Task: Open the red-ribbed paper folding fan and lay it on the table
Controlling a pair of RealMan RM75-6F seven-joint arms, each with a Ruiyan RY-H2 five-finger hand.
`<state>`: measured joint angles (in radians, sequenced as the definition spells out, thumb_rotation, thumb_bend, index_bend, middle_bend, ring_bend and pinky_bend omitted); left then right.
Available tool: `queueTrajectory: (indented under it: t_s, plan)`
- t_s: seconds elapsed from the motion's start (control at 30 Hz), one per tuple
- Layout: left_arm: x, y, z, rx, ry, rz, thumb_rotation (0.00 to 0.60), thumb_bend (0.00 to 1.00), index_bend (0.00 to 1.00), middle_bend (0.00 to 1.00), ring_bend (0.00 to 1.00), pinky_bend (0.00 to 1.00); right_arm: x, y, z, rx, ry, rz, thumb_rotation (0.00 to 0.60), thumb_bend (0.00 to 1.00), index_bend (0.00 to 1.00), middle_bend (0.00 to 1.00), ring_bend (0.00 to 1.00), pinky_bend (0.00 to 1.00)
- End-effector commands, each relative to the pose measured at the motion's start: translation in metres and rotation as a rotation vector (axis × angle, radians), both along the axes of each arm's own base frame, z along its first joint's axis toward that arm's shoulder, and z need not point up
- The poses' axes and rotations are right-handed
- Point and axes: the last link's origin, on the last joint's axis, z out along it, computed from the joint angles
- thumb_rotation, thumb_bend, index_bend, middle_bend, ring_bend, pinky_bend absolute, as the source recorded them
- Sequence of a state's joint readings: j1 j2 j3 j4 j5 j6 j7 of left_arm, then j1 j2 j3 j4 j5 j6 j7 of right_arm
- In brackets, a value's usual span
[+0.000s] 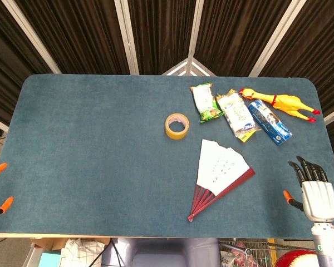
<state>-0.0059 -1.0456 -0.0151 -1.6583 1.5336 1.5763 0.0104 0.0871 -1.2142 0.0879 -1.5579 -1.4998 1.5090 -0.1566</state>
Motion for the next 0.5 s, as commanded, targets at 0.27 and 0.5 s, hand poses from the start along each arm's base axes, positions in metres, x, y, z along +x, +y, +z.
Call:
queueTrajectory:
  t_s: [0.27,0.5]
  plan:
    - [0.0024,0.0008,-0.0019,-0.008,0.003,0.004,0.6,0.34,0.17,0.0,0.0,0.0,-0.0027,0.0013,0.003,-0.003,-0.007,-0.003,0.6,0.24,0.22,0.13,0.17,0.17]
    - [0.0029,0.0027,-0.0049,-0.016,-0.004,-0.003,0.6,0.34,0.17,0.0,0.0,0.0,-0.0031,0.0033,0.0042,0.009,-0.029,-0.005,0.6,0.24,0.22,0.13,0.17,0.17]
